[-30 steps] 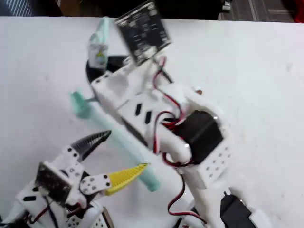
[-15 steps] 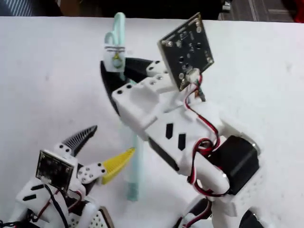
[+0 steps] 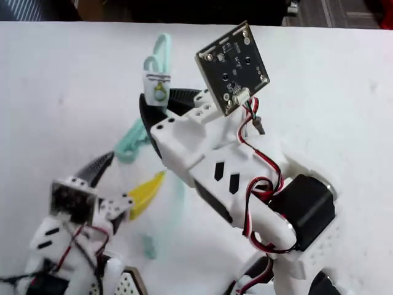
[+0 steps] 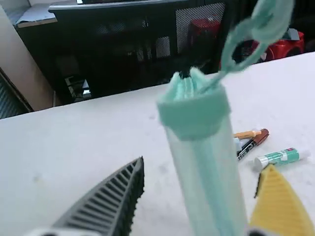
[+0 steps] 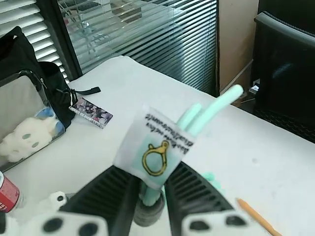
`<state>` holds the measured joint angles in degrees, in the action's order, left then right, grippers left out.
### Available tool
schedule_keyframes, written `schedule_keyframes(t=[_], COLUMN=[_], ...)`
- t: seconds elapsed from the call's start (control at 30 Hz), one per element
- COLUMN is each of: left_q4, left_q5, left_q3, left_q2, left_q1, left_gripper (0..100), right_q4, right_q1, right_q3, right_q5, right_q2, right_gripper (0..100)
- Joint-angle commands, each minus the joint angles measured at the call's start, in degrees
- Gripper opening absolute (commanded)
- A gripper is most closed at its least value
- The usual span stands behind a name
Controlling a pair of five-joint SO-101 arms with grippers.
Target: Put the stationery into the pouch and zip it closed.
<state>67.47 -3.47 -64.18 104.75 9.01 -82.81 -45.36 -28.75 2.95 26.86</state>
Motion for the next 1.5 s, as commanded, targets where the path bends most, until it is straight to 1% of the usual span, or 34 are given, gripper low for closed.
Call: schedule_keyframes(t=[0.0, 0.1, 0.17, 0.23, 0.33, 0.43, 0.47, 0.53, 0.57, 0.63, 0.7, 0.77, 0.83, 0.9, 1.0, 1.17, 1.2, 1.3, 1.33, 1.47], left_q4=[-5.7, -6.5, -6.5, -6.5, -7.0, -10.4, -12.0, -16.1, -19.1, -27.2, -36.0, -43.0, -48.3, -51.1, -48.6, -39.0, -36.7, -27.7, -25.8, -24.5], left_q5=[0.5, 0.5, 0.3, 0.2, 0.1, 0.4, 0.4, 0.4, 0.4, 0.1, 0.3, 0.5, 0.5, 0.5, 0.5, 0.1, 0.1, 0.6, 0.6, 4.0], left_q3=[-4.0, -4.0, -4.1, -4.3, -4.3, -4.3, -4.3, -4.4, -4.7, -7.4, -12.9, -20.0, -26.0, -29.3, -30.2, -27.3, -25.6, -21.0, -20.0, -18.4], left_q2=[-0.6, -0.6, -0.6, -0.6, -0.6, -0.6, -0.6, -0.6, -0.7, -0.8, -0.8, -0.8, -0.8, -0.7, -0.7, -0.6, -0.6, -0.6, -0.6, -0.6], left_q1=[-0.8, -0.7, 0.9, 3.4, 8.5, 13.2, 14.2, 15.3, 15.6, 15.6, 15.2, 15.8, 16.4, 16.7, 16.7, 16.7, 17.0, 17.3, 17.3, 17.3], left_gripper=[36, 36, 34, 28, 15, 2, 2, 4, 3, 2, 2, 2, 2, 2, 2, 3, 5, 17, 19, 18], right_q4=[-0.3, -0.3, -0.3, -0.3, -0.3, 0.0, 0.0, 0.0, 0.0, 0.1, 0.7, 1.3, 1.3, 1.3, 2.2, 8.9, 10.8, 15.2, 15.9, 16.2], right_q1=[0.5, 0.7, 0.7, 0.7, 0.7, 0.7, 0.7, 1.0, 2.2, 5.4, 9.1, 13.1, 15.3, 15.8, 14.5, 12.4, 12.4, 12.5, 12.3, 11.0], right_q3=[-0.4, -0.4, -0.4, -0.4, 0.0, 2.4, 3.1, 4.6, 5.3, 6.2, 6.7, 7.4, 7.8, 8.4, 8.8, 10.4, 11.6, 16.2, 17.6, 18.6], right_q5=[-0.4, -0.4, -0.4, -0.5, -1.1, -6.9, -8.6, -11.3, -11.9, -12.1, -12.1, -12.1, -12.1, -12.1, -12.1, -12.1, -12.1, -12.1, -12.1, -12.1], right_q2=[1.7, 1.7, 1.6, 1.5, 1.1, 1.6, 1.6, 1.6, 1.6, 1.6, 1.6, 1.6, 1.6, 1.6, 1.6, 1.1, 1.1, 1.4, 1.5, 1.6], right_gripper=[1.6, 1.6, 1.6, 1.6, 1.6, 1.6, 1.6, 1.6, 1.6, 1.6, 1.6, 1.6, 1.6, 1.6, 1.6, 1.6, 1.6, 1.6, 1.6, 1.6])
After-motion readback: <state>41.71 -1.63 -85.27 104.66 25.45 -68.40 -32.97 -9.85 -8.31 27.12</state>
